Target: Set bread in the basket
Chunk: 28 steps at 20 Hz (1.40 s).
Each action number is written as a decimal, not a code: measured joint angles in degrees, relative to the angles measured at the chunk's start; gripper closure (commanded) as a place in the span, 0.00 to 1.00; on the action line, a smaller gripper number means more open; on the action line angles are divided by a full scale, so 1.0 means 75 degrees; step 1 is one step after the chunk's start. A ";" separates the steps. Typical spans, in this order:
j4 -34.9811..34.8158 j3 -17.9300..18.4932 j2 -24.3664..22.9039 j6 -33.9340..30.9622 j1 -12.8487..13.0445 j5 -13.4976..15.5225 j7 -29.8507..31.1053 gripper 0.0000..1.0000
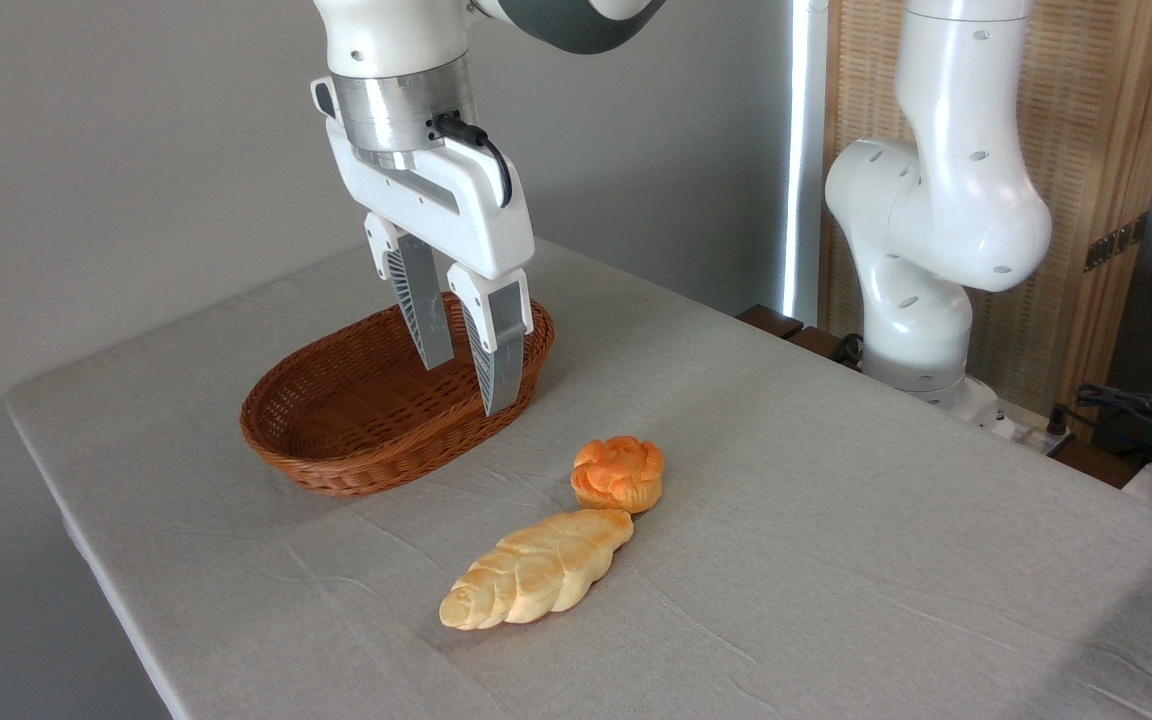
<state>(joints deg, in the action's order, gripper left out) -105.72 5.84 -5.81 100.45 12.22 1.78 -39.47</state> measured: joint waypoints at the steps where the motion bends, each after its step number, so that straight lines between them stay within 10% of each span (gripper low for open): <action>1: 0.0000 0.0000 0.0000 0.0000 0.0000 0.0000 0.0000 0.00; 28: 0.0000 0.0000 0.0000 0.0000 0.0000 0.0000 0.0000 0.00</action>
<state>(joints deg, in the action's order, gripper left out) -105.72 5.84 -5.81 100.45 12.22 1.78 -39.47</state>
